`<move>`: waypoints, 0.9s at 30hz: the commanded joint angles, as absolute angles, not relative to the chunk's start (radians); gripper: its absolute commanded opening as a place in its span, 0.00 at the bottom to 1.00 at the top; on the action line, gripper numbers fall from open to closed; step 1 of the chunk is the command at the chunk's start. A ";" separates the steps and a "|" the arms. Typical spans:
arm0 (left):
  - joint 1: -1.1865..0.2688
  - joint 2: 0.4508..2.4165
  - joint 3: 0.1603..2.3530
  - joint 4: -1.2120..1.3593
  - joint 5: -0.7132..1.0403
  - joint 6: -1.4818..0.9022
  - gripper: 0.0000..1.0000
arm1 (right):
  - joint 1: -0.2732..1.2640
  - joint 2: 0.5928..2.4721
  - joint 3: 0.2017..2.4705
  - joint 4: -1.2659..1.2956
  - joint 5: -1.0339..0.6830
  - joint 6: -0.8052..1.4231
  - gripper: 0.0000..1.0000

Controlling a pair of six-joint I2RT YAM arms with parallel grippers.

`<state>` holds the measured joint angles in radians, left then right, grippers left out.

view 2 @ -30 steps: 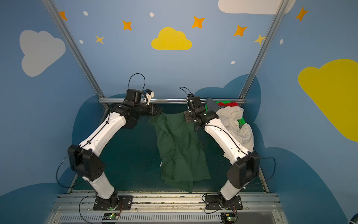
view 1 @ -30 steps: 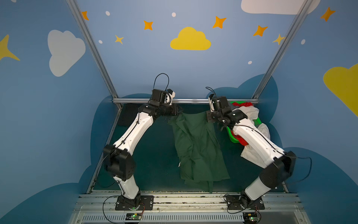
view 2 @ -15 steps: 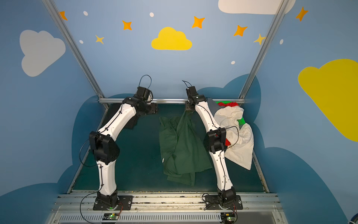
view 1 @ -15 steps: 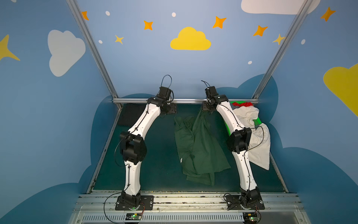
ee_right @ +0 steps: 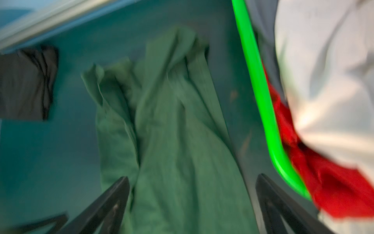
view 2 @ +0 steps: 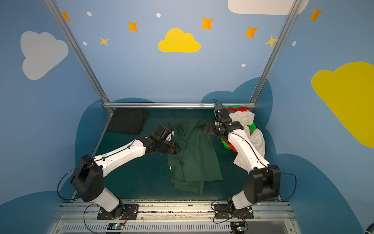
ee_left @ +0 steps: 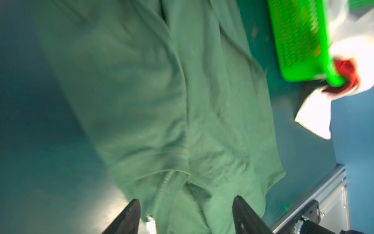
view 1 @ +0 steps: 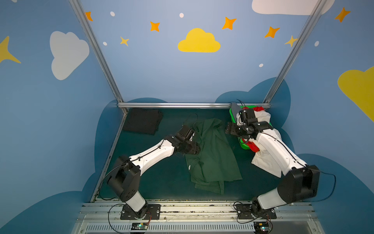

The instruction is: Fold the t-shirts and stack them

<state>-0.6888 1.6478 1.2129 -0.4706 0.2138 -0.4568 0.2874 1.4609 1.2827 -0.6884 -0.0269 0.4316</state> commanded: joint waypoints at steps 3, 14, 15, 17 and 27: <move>-0.757 1.778 1.268 -0.487 0.133 -0.538 0.69 | 0.281 1.288 0.935 -0.640 -0.118 0.531 0.95; -0.756 1.888 1.315 -0.561 -0.005 -0.553 0.40 | 0.268 1.339 0.722 -0.544 -0.157 0.533 0.95; -0.746 1.891 1.312 -0.568 -0.016 -0.572 0.27 | 0.264 1.365 0.711 -0.523 -0.169 0.542 0.95; -0.727 1.896 1.294 -0.555 0.001 -0.587 0.10 | 0.255 1.419 0.706 -0.486 -0.212 0.546 0.95; -0.712 1.870 1.257 -0.497 0.077 -0.572 0.23 | 0.253 1.500 0.714 -0.449 -0.227 0.560 0.94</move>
